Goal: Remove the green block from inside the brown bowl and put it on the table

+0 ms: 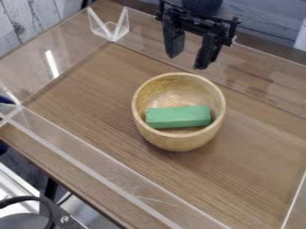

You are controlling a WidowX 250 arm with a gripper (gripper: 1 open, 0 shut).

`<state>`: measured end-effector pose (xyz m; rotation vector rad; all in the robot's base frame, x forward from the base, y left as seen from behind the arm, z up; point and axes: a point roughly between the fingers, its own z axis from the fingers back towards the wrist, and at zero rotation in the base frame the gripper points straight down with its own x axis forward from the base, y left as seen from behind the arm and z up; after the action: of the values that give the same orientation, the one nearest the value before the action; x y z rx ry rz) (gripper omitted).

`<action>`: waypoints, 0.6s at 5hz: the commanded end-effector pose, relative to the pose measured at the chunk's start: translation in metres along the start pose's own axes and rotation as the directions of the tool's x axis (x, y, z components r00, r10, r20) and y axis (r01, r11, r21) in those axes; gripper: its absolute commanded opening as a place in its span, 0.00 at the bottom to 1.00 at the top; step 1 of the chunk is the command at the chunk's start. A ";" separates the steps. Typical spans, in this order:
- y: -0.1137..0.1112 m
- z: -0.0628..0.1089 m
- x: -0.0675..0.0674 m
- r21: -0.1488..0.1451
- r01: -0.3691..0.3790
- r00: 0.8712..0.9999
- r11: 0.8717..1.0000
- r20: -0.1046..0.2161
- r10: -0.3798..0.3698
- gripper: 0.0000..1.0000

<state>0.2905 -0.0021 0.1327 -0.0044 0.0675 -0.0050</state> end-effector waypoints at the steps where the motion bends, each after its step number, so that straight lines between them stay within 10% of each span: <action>1: 0.001 -0.013 -0.001 0.008 0.012 1.000 1.000 -0.022 -0.011 0.00; 2: 0.000 -0.033 -0.005 0.015 0.061 0.998 0.998 -0.032 -0.061 1.00; 3: 0.000 -0.048 -0.006 0.017 0.109 0.994 0.994 -0.027 -0.109 1.00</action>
<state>0.2739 -0.0015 0.0749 0.0057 0.1415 -0.1063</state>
